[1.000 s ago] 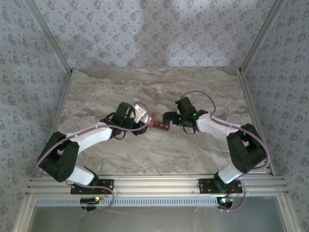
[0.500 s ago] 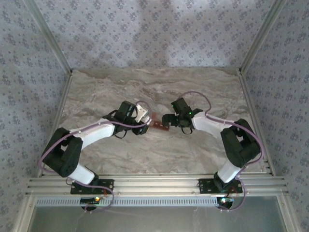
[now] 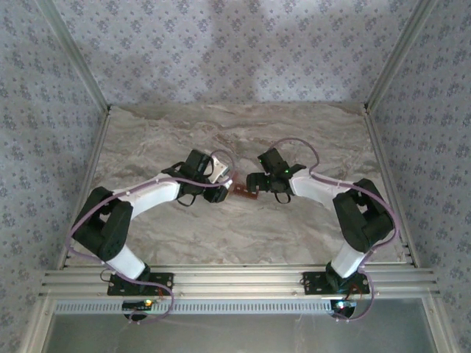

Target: Sort the pills into containers

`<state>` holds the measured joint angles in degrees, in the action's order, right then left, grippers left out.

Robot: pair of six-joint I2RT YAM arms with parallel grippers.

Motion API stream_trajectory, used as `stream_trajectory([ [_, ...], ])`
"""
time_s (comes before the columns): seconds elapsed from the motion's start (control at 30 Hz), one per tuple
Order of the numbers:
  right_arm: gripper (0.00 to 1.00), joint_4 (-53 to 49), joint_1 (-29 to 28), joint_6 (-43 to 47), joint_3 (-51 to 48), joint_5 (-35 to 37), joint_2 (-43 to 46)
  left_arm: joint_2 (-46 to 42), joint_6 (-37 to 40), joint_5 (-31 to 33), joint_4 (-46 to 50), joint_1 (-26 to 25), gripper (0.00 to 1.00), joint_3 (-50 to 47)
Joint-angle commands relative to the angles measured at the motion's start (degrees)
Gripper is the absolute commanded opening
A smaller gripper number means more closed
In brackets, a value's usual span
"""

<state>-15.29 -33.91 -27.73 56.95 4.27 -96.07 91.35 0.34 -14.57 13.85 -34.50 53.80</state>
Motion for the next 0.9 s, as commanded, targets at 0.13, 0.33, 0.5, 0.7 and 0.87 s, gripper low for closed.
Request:
stream_trajectory([
  [0.13,0.98,-2.04,-0.28,0.25,2.20,0.36,-2.31,0.98,0.32,-1.59,2.19,-0.52,0.00,2.51],
  [0.33,0.98,-2.44,-0.34,-0.12,2.60,0.75,-3.06,2.17,0.39,-1.78,2.89,-0.54,0.00,3.41],
  [0.5,0.98,-2.38,-0.39,-0.13,2.51,0.74,-3.16,2.74,0.48,-1.78,3.95,-0.55,0.00,4.09],
  [0.7,0.98,-2.20,-0.54,-0.29,2.36,0.52,-3.07,3.74,0.72,-1.81,6.75,-0.64,0.00,5.95],
  [0.87,0.98,-2.20,-0.56,-0.29,2.28,0.56,-3.03,4.86,0.78,-1.58,9.85,-0.99,0.00,7.93],
])
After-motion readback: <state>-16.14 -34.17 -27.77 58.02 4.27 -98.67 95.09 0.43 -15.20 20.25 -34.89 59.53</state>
